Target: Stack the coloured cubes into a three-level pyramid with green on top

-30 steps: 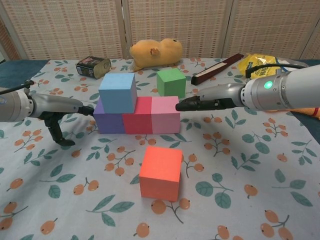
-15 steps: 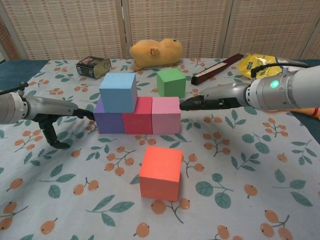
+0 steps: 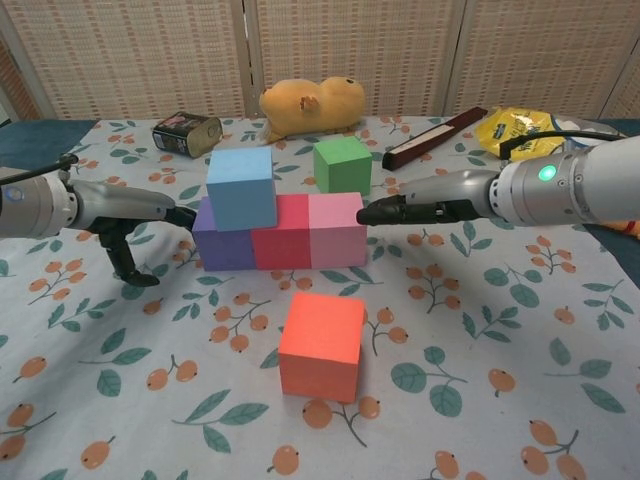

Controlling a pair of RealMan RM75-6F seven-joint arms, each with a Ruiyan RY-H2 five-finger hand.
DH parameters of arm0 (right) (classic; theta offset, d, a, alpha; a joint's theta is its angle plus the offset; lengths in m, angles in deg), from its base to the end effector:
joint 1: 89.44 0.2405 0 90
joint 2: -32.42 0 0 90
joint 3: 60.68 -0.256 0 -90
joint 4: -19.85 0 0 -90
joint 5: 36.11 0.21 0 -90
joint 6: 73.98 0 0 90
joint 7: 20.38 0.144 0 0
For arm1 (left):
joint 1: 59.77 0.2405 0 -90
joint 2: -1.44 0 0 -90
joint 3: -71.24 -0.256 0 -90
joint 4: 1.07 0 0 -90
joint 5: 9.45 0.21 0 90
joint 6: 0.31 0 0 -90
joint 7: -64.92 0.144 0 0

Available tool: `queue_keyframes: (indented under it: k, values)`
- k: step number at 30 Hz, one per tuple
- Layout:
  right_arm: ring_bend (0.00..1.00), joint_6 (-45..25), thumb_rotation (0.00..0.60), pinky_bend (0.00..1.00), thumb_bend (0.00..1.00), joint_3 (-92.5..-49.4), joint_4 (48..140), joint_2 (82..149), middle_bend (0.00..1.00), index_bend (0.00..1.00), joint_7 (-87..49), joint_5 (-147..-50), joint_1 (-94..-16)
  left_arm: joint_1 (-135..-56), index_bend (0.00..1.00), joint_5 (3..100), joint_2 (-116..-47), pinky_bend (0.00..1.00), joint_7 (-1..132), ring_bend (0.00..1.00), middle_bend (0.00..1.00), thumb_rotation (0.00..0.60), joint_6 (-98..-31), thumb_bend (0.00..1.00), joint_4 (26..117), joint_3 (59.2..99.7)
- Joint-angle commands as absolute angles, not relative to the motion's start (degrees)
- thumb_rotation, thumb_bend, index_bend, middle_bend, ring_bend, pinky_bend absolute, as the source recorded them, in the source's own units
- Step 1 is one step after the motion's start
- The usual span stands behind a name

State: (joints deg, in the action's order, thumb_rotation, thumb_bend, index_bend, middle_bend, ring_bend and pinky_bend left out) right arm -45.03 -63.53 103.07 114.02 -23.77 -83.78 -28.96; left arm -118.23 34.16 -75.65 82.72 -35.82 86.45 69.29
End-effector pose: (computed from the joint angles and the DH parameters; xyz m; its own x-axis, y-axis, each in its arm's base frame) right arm -0.1313 -0.3694 -0.0312 0.3781 -0.6670 0.6420 -0.9223 -0.3316 0.1987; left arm -0.1670 0.3612 -0.0034 0.5574 0.5730 0.6008 0.8302 -0.3773 -0.4103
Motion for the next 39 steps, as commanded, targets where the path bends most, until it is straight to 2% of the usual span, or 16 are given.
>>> queue_keyframes:
  k: [1,8,17,23,28,30,34,35,39]
  values:
    - [0.0,-44.93,0.0,0.0,0.22,-63.56,103.17,113.82,0.02,0.0,-23.71,-83.7,-29.06,-118.41,0.01,33.6,-75.74,0.0,82.88,0.0,0.0,0.6,-35.58,0.37,86.07,68.99]
    - [0.0,-44.13,0.0,0.0,0.22,-63.96,104.81,111.97,0.02,0.0,-22.87,-84.39,-30.07,-117.19,0.02,33.11,-74.57,0.0,81.5,0.0,0.0,0.6,-36.31,0.37,86.52,68.53]
    - [0.0,-40.84,0.0,0.0,0.22,-64.76,111.62,104.89,0.02,0.0,-20.57,-86.78,-33.7,-113.83,0.02,34.27,-71.72,0.0,76.87,0.0,0.0,0.6,-37.21,0.37,87.14,69.1]
    - [0.0,-34.67,0.0,0.0,0.22,-65.7,119.15,96.81,0.02,0.0,-17.94,-91.94,-39.05,-109.2,0.06,36.81,-69.68,0.0,71.79,0.0,0.0,0.6,-42.17,0.37,87.48,71.04]
    - [0.0,-28.13,0.005,0.0,0.22,-65.15,124.06,90.85,0.02,0.0,-16.63,-97.18,-44.65,-104.12,0.09,40.57,-67.01,0.0,67.25,0.0,0.0,0.6,-48.79,0.37,88.52,72.73]
    - [0.0,-23.82,0.044,0.0,0.22,-64.77,125.15,89.31,0.03,0.0,-16.84,-99.09,-47.49,-101.46,0.11,42.64,-66.16,0.0,65.32,0.0,0.0,0.6,-52.57,0.37,88.78,73.18]
    - [0.0,-15.51,0.249,0.0,0.22,-64.28,125.64,88.0,0.09,0.0,-16.39,-102.2,-53.04,-96.27,0.15,46.57,-65.06,0.01,61.07,0.0,0.0,0.6,-59.62,0.37,89.41,73.87]
    - [0.0,-14.26,0.273,0.01,0.22,-64.08,125.71,87.7,0.1,0.0,-15.93,-102.83,-54.15,-95.2,0.16,47.67,-64.85,0.02,60.21,0.0,0.0,0.6,-60.93,0.37,89.62,73.84]
    - [0.0,-10.27,0.298,0.06,0.22,-63.39,126.14,85.88,0.11,0.0,-12.64,-106.11,-58.43,-90.65,0.2,52.41,-64.29,0.05,56.43,0.0,0.03,0.6,-65.55,0.37,90.17,73.15]
